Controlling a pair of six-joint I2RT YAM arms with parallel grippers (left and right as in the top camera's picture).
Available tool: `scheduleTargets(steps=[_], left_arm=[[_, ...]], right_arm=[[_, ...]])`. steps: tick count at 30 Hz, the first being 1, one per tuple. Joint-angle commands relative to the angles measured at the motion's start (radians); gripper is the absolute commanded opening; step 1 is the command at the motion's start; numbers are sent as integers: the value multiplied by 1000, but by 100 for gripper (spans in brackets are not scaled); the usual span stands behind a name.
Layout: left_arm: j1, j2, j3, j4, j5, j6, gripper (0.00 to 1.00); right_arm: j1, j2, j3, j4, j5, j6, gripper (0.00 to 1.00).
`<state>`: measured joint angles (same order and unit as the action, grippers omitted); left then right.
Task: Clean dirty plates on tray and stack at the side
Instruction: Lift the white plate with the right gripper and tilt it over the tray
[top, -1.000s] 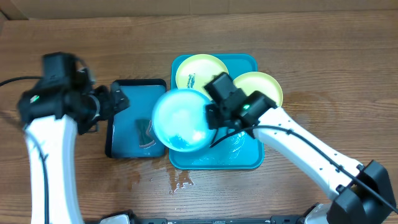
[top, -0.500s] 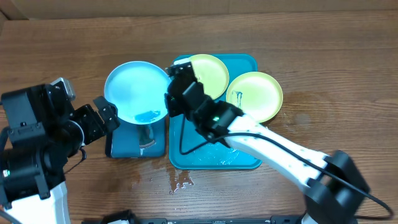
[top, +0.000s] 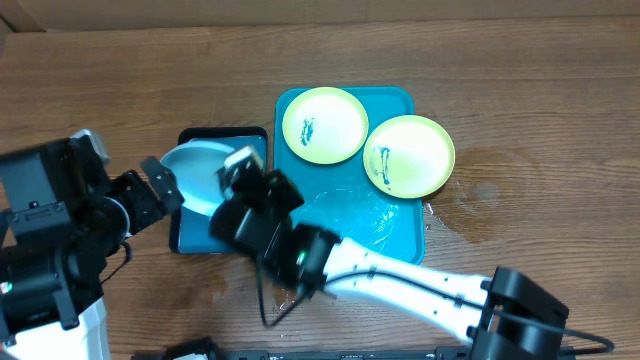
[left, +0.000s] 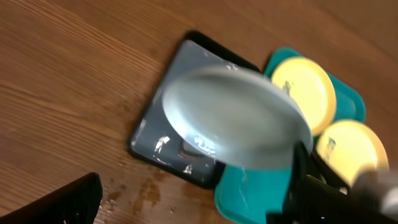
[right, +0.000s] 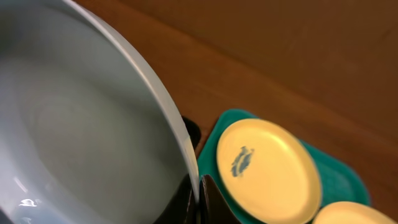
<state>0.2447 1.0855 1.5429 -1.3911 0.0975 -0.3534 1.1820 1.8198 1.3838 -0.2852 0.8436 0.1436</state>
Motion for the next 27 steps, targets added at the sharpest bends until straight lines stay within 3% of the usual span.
scheduleTargets(steps=[1,27], left_arm=[[4,-22,60,8,-106,-48,100],[4,27,63,1,-131,-47,100]], right_arm=[[39,-51,31,-2,282,-48,4],[82,-51,31,-7,371,-100,4]])
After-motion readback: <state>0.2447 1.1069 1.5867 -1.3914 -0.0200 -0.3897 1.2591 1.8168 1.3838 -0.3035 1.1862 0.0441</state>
